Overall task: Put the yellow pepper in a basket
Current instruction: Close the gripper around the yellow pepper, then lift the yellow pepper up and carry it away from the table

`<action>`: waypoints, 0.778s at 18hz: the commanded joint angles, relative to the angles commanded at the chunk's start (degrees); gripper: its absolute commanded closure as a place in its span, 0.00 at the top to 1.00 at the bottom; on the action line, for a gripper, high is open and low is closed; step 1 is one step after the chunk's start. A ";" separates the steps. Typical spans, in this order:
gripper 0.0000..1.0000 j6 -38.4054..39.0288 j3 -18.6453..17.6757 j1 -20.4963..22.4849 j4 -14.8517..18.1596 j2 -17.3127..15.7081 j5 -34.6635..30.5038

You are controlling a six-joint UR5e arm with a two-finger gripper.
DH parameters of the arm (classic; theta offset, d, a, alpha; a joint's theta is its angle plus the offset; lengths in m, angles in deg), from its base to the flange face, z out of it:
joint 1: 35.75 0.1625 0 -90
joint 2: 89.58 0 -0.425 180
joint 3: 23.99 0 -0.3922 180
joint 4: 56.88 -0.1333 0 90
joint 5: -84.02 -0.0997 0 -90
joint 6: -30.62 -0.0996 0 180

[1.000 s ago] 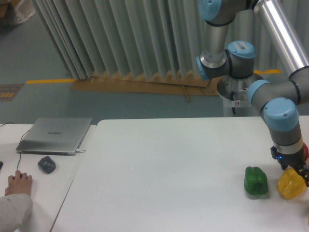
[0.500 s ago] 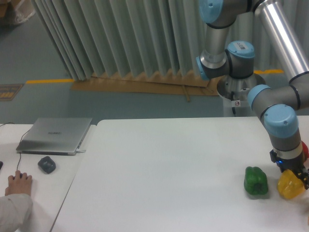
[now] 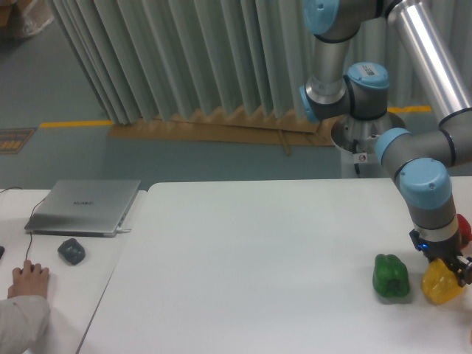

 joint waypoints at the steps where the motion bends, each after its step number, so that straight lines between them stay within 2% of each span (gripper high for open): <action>1: 0.36 0.00 -0.09 0.00 0.35 -0.71 1.14; 5: 0.36 -1.57 -0.18 0.17 3.77 -3.43 2.55; 10: 0.36 -10.89 0.26 3.16 6.06 -6.86 9.31; 14: 0.33 -20.02 1.84 6.76 6.77 -7.04 10.11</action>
